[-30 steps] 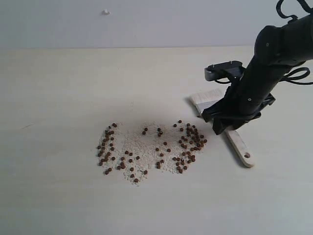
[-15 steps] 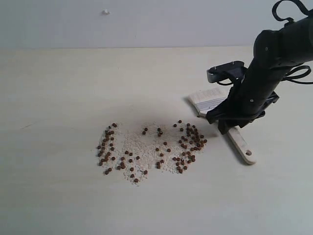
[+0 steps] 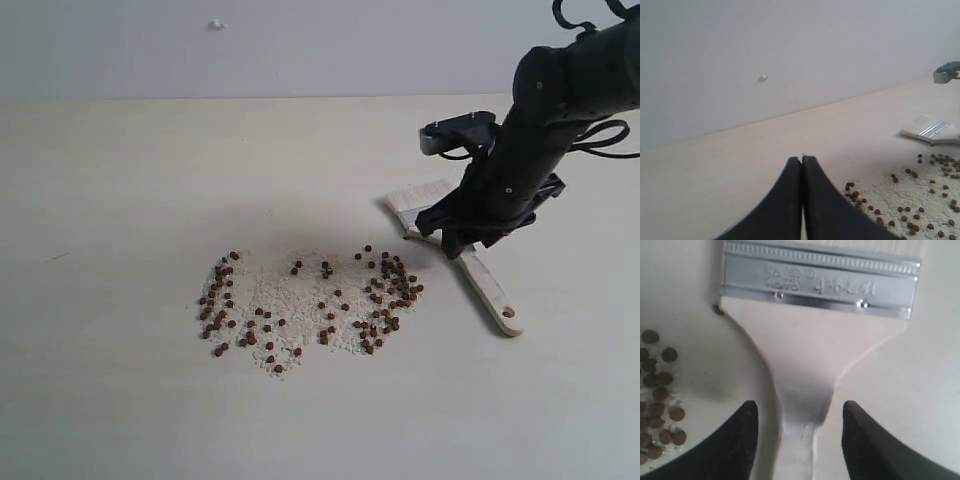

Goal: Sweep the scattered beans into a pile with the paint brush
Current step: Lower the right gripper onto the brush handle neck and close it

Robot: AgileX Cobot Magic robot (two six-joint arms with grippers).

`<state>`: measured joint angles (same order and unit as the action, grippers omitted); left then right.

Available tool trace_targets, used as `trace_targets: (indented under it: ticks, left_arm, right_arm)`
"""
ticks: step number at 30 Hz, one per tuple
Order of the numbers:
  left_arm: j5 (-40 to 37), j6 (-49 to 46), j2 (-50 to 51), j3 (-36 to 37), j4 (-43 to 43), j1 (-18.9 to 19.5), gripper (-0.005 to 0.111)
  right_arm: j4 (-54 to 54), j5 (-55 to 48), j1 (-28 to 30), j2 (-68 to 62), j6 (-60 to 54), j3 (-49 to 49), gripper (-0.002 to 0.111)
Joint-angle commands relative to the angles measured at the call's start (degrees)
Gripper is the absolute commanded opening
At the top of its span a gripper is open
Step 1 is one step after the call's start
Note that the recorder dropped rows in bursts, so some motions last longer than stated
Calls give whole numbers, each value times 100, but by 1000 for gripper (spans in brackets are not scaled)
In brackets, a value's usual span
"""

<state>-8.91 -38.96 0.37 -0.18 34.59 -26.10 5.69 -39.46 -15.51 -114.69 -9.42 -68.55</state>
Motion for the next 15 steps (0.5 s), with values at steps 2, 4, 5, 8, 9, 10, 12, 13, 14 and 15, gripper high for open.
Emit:
trace_targets:
  ticks: [2, 4, 5, 8, 9, 10, 12, 13, 14, 15]
  left_arm:
    - [9, -8, -37, 18, 18, -32, 0]
    - [9, -8, -37, 18, 18, -32, 0]
    - [9, -8, -37, 18, 18, -32, 0]
    - [9, -8, -37, 18, 18, -32, 0]
    - [9, -8, -37, 18, 18, -32, 0]
    - [9, -8, -37, 18, 18, -32, 0]
    - [9, -8, -37, 18, 18, -32, 0]
    - [9, -8, -37, 18, 18, -32, 0]
    - [9, -8, -37, 18, 18, -32, 0]
    - [9, -8, -37, 18, 18, -32, 0]
  right_arm:
    - [-50, -298, 32, -24, 64, -231, 48]
    - [-50, -361, 32, -49, 64, -231, 48]
    - [-50, -409, 32, -62, 64, -231, 48]
    - [-50, -433, 32, -141, 79, -231, 48]
    - [-50, -433, 32, -154, 79, -231, 48]
    - [-50, -433, 32, -177, 79, -231, 48]
    - [-50, -411, 32, -216, 79, -231, 48]
    - [-50, -383, 32, -231, 79, -231, 48]
    - [-50, -349, 32, -255, 79, -231, 48]
    - [-50, -321, 32, -268, 79, -231, 48]
